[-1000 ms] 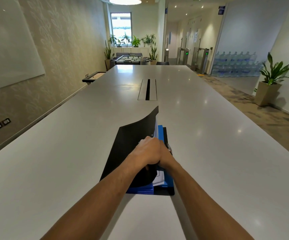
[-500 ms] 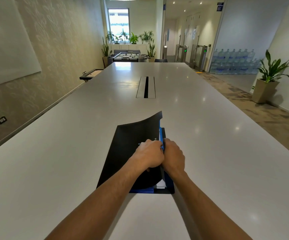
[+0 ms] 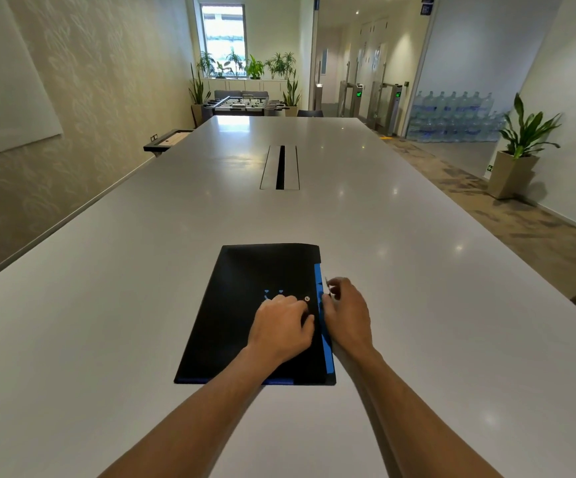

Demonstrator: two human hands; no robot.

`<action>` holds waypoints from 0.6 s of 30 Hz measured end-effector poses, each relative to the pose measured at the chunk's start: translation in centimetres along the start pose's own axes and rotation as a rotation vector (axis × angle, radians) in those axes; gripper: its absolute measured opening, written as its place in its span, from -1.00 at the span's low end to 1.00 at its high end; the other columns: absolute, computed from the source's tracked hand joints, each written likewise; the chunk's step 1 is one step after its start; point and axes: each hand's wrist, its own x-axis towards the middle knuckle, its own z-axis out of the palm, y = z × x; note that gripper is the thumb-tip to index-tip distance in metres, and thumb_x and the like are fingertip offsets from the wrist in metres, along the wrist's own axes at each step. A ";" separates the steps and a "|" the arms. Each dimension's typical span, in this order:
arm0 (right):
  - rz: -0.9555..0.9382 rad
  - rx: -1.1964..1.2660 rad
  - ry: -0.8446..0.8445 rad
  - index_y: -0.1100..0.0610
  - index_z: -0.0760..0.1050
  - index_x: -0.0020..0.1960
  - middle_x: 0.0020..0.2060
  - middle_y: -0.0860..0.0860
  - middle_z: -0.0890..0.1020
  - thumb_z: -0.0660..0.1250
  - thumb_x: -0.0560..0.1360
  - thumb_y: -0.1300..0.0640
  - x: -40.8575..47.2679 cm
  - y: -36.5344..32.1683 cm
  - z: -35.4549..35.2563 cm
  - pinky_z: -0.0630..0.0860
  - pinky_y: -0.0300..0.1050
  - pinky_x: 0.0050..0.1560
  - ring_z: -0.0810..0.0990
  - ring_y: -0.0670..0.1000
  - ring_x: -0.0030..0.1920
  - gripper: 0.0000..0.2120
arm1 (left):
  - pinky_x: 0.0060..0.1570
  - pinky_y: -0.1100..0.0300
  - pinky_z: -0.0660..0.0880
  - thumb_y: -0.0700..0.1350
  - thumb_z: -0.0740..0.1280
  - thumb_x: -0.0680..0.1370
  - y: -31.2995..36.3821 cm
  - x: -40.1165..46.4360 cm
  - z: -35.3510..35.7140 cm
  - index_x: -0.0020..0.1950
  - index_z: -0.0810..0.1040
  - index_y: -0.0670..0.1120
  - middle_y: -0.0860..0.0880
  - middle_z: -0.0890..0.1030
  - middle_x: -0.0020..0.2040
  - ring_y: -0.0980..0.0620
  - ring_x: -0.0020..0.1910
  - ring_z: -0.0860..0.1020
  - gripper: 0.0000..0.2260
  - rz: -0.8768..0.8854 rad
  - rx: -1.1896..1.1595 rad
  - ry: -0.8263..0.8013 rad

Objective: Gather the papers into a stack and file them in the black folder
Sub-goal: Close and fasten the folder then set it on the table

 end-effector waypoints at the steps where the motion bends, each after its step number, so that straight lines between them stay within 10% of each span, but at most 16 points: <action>1: -0.042 -0.013 -0.019 0.06 0.44 0.22 0.09 0.02 0.60 0.30 0.56 0.10 0.0 0.1 0.1 0.41 -0.27 0.03 0.55 -0.07 0.04 -0.75 | -0.13 0.13 0.51 0.08 0.23 0.51 -0.5 0.0 0.3 -0.17 0.56 0.03 0.10 0.53 -0.26 0.17 -0.28 0.46 -0.81 -0.001 -0.045 0.014; 10: -0.317 -0.298 -0.057 0.05 0.59 0.19 0.08 0.05 0.68 0.29 0.54 0.04 -0.6 0.2 0.5 0.49 -0.01 0.19 0.62 0.04 0.09 -0.74 | 0.31 0.18 0.21 -0.05 0.26 0.56 -2.0 0.1 2.8 0.44 0.30 -0.03 -0.01 0.38 0.42 0.05 0.37 0.34 -0.56 -0.082 -0.200 0.015; 18: -0.315 -0.473 -0.119 -0.01 0.51 0.29 0.23 0.02 0.60 0.12 0.61 -0.02 -1.0 0.0 0.7 0.39 0.00 0.23 0.53 0.06 0.23 -0.67 | 0.40 0.06 0.13 -0.01 0.07 0.62 -2.0 0.1 3.3 0.43 0.34 -0.04 -0.04 0.40 0.42 -0.03 0.44 0.27 -0.61 0.018 -0.072 -0.049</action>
